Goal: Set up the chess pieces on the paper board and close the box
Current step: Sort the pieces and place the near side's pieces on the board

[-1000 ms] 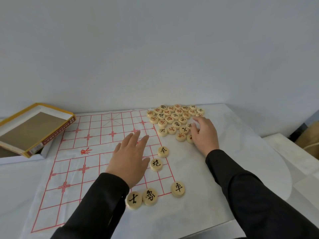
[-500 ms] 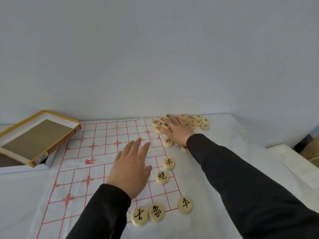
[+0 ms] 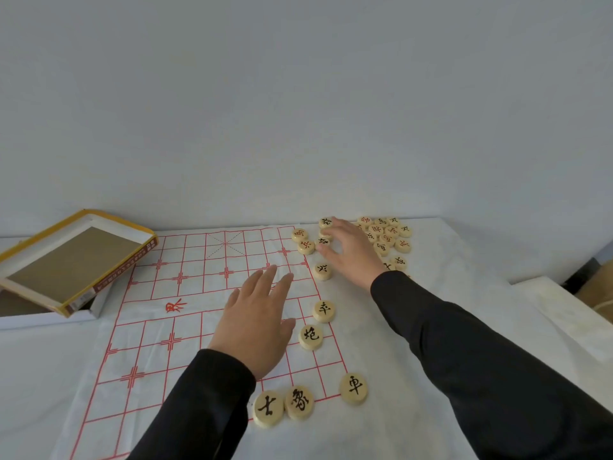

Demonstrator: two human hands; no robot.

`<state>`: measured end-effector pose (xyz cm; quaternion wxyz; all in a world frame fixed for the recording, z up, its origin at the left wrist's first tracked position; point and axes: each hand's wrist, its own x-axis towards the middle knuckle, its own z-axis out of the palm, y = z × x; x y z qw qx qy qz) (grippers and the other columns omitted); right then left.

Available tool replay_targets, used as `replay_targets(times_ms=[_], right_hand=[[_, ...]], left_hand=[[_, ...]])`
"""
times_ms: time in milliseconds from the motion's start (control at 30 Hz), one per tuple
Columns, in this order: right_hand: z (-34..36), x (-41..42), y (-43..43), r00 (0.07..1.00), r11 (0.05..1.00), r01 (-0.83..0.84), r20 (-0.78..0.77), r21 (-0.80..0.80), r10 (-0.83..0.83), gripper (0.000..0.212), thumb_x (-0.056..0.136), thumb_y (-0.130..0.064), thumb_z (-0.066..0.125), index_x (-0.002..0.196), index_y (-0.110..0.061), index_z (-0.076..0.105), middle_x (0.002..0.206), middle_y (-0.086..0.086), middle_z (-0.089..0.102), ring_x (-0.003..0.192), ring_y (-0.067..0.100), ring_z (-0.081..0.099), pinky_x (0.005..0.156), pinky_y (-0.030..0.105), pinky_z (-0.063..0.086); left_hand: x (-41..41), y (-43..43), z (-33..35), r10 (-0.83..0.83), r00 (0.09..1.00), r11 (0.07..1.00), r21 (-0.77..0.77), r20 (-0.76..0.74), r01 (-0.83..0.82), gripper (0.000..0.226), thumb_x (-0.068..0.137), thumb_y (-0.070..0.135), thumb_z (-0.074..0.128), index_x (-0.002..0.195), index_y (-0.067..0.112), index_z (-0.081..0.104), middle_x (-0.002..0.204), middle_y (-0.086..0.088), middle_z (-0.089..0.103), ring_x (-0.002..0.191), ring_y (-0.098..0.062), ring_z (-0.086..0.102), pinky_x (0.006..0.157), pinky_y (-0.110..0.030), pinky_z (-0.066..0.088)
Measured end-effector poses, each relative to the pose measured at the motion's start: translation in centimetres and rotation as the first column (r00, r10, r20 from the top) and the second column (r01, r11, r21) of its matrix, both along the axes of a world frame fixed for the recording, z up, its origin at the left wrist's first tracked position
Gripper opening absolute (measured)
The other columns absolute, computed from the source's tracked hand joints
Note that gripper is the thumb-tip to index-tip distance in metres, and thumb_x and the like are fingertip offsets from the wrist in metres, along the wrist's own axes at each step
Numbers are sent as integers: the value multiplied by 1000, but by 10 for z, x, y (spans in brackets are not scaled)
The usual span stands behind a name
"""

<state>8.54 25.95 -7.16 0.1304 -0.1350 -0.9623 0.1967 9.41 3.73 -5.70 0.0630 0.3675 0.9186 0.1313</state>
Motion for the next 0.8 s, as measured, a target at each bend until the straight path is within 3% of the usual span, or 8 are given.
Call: replay_targets(times_ms=[100, 200, 333, 433, 533, 633, 800], right_hand=[[-2, 2, -6, 998, 996, -40, 50, 82, 36, 56, 87, -42, 60, 136, -17, 47, 155, 2, 22, 144, 17, 12, 117, 37, 7], [-5, 6, 10, 991, 986, 16, 125, 166, -37, 65, 86, -48, 59, 140, -18, 40, 155, 4, 21, 145, 19, 11, 117, 44, 8], [0, 17, 22, 988, 986, 104, 103, 128, -118, 60, 89, -40, 58, 141, -18, 38, 155, 3, 22, 145, 19, 12, 118, 39, 8], [7, 16, 12, 996, 999, -5, 91, 40, 1, 55, 93, -32, 55, 143, -17, 37, 156, -1, 21, 144, 15, 15, 115, 29, 10], [9, 5, -2, 979, 997, -75, 192, 9, 72, 60, 92, -36, 55, 145, -19, 34, 157, -4, 19, 144, 14, 17, 115, 30, 14], [10, 2, -9, 947, 997, -72, 315, 12, 65, 60, 92, -39, 54, 146, -20, 33, 154, 0, 28, 141, 19, 26, 112, 32, 22], [15, 24, -2, 942, 1000, -25, 336, 15, 18, 49, 89, -37, 58, 135, -22, 48, 140, 4, 48, 128, 24, 44, 102, 34, 36]], left_hand=[[1, 0, 2, 1, 1000, 1000, 3, -2, -1, 68, 96, 40, 41, 148, 30, -1, 157, 4, -6, 145, -17, -3, 116, -37, 8], [1, -1, 3, 1, 1000, 1000, 15, -1, -1, 68, 95, 41, 41, 148, 30, -1, 157, 5, -5, 145, -18, -2, 116, -37, 9], [-1, -2, 4, 1, 1000, 1000, 27, 3, -1, 68, 95, 41, 42, 148, 30, -1, 157, 5, -5, 145, -18, -2, 116, -37, 9], [-1, -1, 4, 1, 1000, 1000, 25, 5, -1, 68, 96, 41, 41, 148, 30, -1, 157, 5, -4, 145, -18, -2, 116, -37, 9], [-1, -1, 4, -2, 1000, 1000, 22, 8, 2, 68, 96, 40, 41, 148, 29, 0, 157, 5, -4, 145, -18, -2, 116, -37, 9], [-1, -2, 5, 0, 1000, 999, 33, 12, 0, 67, 95, 39, 42, 148, 29, 1, 157, 5, -3, 145, -18, -1, 116, -37, 9], [-1, -3, 5, -4, 1000, 999, 38, 12, 3, 67, 96, 39, 43, 148, 29, 2, 157, 4, -1, 145, -18, 0, 116, -38, 10]])
